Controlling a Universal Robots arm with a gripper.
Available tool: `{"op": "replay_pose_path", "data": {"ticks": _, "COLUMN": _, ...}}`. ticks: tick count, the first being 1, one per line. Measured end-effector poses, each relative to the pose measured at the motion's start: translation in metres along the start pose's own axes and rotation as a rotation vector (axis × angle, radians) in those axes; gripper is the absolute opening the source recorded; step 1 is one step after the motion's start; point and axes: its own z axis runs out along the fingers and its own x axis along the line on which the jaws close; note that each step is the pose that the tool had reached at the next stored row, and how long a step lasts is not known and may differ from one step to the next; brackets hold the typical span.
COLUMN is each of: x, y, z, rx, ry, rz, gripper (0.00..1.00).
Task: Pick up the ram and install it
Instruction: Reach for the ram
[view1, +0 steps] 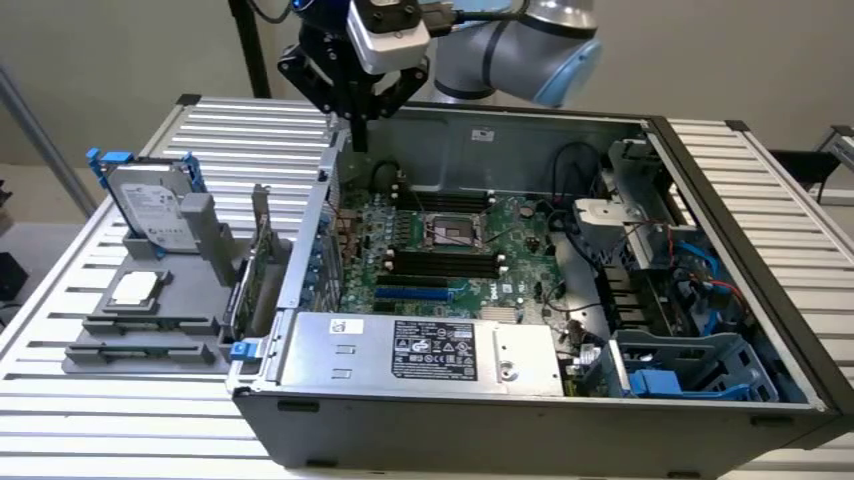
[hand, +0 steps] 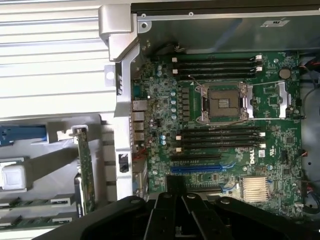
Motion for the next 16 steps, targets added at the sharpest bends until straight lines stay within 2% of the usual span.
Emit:
{"op": "replay_pose_path", "data": {"ticks": 5, "x": 0.019, "y": -0.0020, "z": -0.0003, "rx": 0.0004, "ry": 0.0052, "rz": 0.000, "gripper": 0.11}}
{"op": "replay_pose_path", "data": {"ticks": 12, "x": 0.041, "y": -0.0036, "z": 0.0002, "rx": 0.0032, "ry": 0.0256, "rz": 0.001, "gripper": 0.11}}
{"op": "replay_pose_path", "data": {"ticks": 16, "x": 0.054, "y": -0.0047, "z": 0.0008, "rx": 0.0071, "ry": 0.0341, "rz": 0.002, "gripper": 0.11}}
